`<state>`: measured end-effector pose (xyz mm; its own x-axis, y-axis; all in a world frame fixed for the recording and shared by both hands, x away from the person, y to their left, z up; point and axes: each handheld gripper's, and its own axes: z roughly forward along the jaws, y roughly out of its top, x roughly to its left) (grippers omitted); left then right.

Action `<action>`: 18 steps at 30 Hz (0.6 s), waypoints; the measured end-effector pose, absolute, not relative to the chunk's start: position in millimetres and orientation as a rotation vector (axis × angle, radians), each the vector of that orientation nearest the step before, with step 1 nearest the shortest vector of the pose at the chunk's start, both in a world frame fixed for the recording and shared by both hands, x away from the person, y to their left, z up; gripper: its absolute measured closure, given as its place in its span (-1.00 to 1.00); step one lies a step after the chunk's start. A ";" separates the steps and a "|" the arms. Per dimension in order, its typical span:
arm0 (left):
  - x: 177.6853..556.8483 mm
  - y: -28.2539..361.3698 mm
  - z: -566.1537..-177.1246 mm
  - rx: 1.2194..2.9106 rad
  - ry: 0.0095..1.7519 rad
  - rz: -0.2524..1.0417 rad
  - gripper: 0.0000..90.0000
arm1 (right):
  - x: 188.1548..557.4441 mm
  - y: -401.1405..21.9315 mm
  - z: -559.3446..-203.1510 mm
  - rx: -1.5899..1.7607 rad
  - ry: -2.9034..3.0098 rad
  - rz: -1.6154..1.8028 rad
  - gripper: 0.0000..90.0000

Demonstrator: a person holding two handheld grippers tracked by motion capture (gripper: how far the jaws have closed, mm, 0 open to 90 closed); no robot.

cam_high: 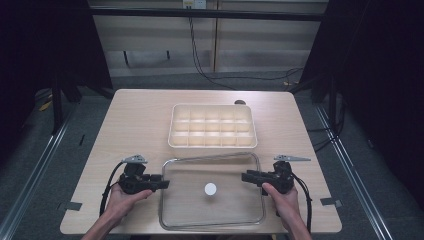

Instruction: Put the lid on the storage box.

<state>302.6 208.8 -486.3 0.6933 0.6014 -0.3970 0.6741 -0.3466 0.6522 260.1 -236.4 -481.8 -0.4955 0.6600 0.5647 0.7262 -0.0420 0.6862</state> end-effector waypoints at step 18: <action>297.6 212.7 -473.2 2.006 0.924 -0.041 0.42 | 262.7 -225.5 -482.4 -1.663 -2.270 -1.470 -0.06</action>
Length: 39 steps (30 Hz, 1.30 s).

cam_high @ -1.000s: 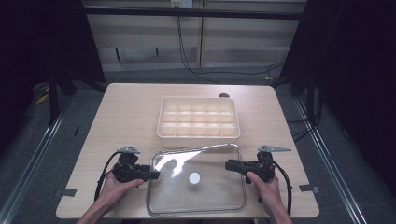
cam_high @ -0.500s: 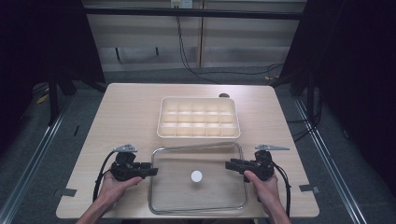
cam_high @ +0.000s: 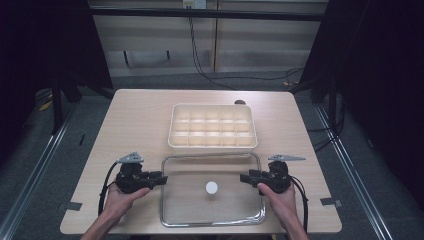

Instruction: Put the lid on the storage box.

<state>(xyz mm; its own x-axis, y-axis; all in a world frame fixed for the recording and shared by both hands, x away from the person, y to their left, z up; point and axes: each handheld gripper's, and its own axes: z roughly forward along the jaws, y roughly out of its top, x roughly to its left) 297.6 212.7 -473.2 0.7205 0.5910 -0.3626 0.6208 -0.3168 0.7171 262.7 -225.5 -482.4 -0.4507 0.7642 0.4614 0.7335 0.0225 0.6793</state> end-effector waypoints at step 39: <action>297.3 219.8 -466.1 1.915 0.906 -0.090 0.56 | 254.2 -233.5 -470.3 1.536 2.118 1.477 0.05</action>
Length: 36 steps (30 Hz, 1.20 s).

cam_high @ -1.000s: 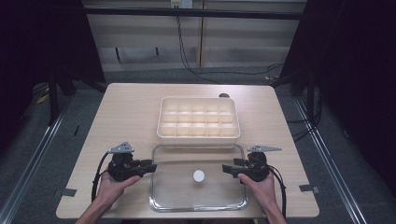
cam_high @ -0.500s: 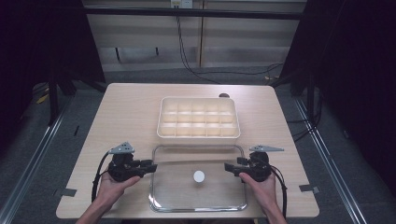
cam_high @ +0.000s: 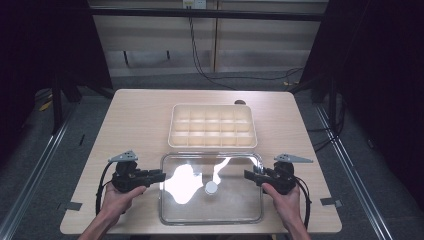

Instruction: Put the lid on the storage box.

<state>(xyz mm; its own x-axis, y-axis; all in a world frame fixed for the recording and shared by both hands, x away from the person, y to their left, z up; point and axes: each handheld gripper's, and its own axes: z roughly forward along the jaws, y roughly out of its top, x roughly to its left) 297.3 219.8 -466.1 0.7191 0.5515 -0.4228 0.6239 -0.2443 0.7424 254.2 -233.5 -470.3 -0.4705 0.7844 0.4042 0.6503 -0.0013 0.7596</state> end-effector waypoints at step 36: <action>300.4 212.0 -444.0 1.941 0.838 0.003 0.59 | 250.5 -239.6 -443.2 1.457 2.079 1.480 0.19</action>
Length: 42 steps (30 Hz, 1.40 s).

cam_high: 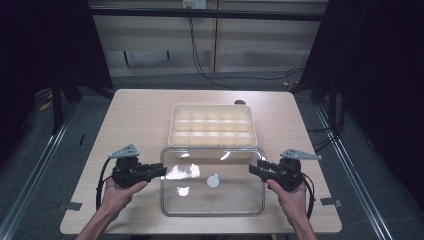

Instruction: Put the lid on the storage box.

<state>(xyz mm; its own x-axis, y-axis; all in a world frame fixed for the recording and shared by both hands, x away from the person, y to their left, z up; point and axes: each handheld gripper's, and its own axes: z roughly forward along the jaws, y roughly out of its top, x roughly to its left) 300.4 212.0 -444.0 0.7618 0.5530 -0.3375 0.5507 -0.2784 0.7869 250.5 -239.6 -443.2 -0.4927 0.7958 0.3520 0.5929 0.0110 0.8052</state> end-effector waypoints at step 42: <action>316.3 211.9 -410.4 1.863 0.840 0.080 0.69 | 263.7 -242.7 -412.3 1.470 1.996 1.596 0.34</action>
